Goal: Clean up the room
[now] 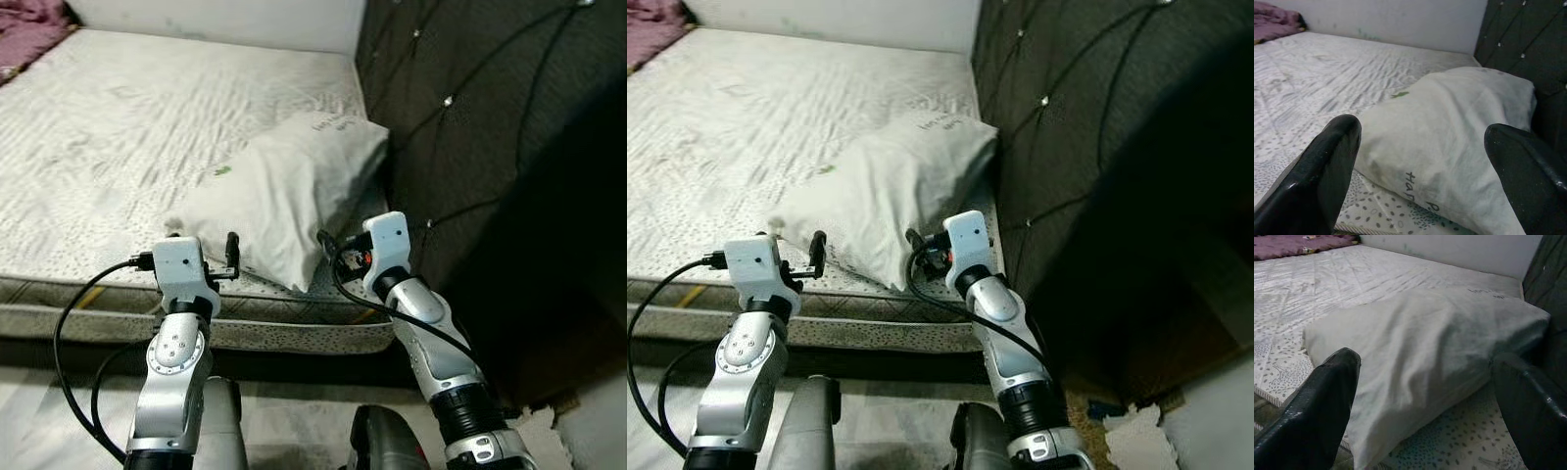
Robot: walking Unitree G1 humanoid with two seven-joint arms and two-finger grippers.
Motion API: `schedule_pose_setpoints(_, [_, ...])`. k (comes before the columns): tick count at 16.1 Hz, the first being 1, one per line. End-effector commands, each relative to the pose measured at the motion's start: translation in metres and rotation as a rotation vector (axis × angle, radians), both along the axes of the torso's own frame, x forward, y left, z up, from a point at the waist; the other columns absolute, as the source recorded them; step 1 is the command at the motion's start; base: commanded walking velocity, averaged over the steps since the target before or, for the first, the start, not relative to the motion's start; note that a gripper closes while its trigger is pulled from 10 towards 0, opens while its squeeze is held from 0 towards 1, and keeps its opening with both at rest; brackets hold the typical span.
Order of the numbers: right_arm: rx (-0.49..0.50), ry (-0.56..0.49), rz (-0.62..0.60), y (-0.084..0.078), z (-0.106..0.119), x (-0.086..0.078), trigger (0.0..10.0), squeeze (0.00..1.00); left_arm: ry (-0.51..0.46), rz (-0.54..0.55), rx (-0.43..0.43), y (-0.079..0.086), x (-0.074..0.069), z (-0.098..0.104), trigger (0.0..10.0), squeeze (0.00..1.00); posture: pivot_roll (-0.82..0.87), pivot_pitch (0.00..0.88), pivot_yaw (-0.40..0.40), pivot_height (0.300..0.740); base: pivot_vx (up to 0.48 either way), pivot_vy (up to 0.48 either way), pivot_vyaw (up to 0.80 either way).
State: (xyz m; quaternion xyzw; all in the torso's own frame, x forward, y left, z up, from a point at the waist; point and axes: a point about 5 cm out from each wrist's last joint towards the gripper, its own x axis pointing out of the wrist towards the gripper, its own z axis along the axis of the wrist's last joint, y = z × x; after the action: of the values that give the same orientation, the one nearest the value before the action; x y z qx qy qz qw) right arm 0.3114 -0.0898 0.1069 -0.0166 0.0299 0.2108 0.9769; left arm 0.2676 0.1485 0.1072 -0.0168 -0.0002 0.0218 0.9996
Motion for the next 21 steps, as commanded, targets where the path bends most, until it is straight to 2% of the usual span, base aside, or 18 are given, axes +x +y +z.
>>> schedule_pose_setpoints(1, [0.002, -0.011, 0.000, -0.0002, 0.0033, 0.0021, 10.0, 0.00, -0.017, -0.010, 0.010, -0.0010, 0.0018, 0.0038, 10.0, 0.00, 0.07, 0.000, -0.069, 0.612, 0.000, 0.000, 0.00])
schedule_pose_setpoints(4, [0.000, -0.009, 0.002, -0.0002, 0.0029, 0.0022, 10.0, 0.00, -0.025, -0.040, -0.006, -0.0016, 0.0019, 0.0042, 10.0, 0.00, 0.07, 0.000, -0.067, 0.612, 0.224, 0.000, 0.00])
schedule_pose_setpoints(6, [0.000, -0.024, 0.031, 0.0015, 0.0048, 0.0012, 10.0, 0.00, -0.026, -0.047, -0.007, -0.0022, 0.0019, 0.0046, 10.0, 0.00, 0.07, 0.000, -0.067, 0.612, 0.446, 0.000, 0.00])
schedule_pose_setpoints(9, [-0.001, -0.023, 0.032, 0.0022, 0.0048, 0.0009, 10.0, 0.00, -0.027, -0.052, -0.011, -0.0029, 0.0015, 0.0046, 10.0, 0.00, 0.07, 0.000, -0.068, 0.612, 0.480, 0.000, 0.64])
schedule_pose_setpoints(15, [-0.003, -0.014, 0.019, 0.0013, 0.0034, 0.0025, 10.0, 0.00, -0.020, -0.067, -0.026, -0.0048, 0.0022, 0.0035, 10.0, 0.00, 0.07, 0.000, -0.066, 0.612, 0.423, 0.000, 0.00])
schedule_pose_setpoints(21, [-0.009, -0.008, 0.009, -0.0012, 0.0004, 0.0037, 10.0, 0.00, -0.005, -0.049, -0.037, -0.0088, 0.0037, 0.0010, 10.0, 0.00, 0.07, 0.000, -0.062, 0.612, 0.000, 0.000, 0.00])
